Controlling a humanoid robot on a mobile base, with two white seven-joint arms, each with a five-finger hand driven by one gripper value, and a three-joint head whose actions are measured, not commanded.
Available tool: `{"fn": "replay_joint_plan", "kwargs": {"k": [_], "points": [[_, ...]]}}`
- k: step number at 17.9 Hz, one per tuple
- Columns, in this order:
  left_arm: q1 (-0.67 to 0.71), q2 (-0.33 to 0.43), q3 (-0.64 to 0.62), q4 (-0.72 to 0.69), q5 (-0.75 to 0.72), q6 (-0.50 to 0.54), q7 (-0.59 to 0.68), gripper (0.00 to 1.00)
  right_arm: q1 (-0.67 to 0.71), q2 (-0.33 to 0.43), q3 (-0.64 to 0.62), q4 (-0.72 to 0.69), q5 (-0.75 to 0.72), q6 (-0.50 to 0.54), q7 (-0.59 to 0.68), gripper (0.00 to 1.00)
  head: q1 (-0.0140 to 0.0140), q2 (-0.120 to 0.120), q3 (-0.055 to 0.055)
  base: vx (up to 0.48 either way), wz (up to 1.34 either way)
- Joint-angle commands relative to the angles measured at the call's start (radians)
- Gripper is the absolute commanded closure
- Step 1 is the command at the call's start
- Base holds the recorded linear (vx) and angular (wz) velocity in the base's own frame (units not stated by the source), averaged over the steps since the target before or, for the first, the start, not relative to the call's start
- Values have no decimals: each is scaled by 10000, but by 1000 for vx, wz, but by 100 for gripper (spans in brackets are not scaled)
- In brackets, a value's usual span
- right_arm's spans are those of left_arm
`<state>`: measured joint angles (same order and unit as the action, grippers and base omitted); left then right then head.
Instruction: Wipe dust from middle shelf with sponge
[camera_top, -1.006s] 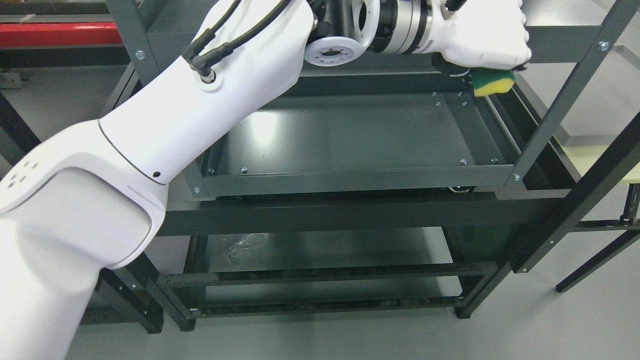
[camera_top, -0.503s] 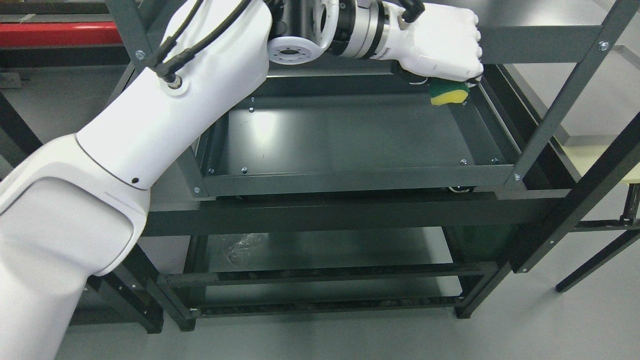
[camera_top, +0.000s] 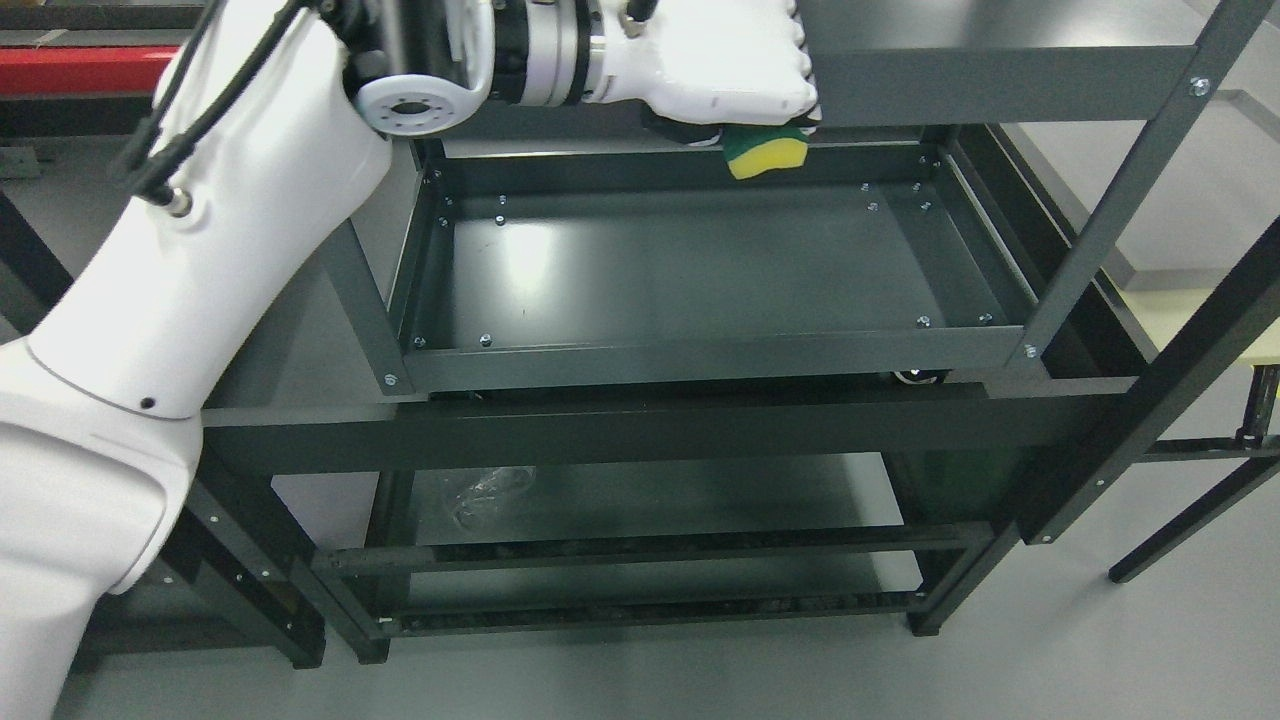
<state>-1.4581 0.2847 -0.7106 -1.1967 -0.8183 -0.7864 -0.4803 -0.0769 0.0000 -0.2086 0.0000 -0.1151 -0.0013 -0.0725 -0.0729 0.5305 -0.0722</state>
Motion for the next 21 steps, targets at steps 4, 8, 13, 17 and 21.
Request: {"fn": "replay_joint_plan", "kwargs": {"k": [4,8,13,17,21], "points": [[1648,3288,3438,-2328,2014,10,-903,97,2,-175,0,-175,0,719,4,0,0,0,0,-8,-46],[2261,3916,4036,-2683,3333,10,-1011,97,2,-175,0,-175,0,734,4,0,0,0,0,-17,-74],[2417,3797,4345,-2667,3811,10,-889,97,2,-175,0,-175,0,719,4,0,0,0,0,-8,64],[2004,2327,4407,-2668,4439,10,-858,98,2,-175,0,-175,0,719,4,0,0,0,0,-4,-14],[1833,563,4759,-2560,5847,10,-644,98,2,-175,0,-175,0,719,4,0,0,0,0,0,0]]}}
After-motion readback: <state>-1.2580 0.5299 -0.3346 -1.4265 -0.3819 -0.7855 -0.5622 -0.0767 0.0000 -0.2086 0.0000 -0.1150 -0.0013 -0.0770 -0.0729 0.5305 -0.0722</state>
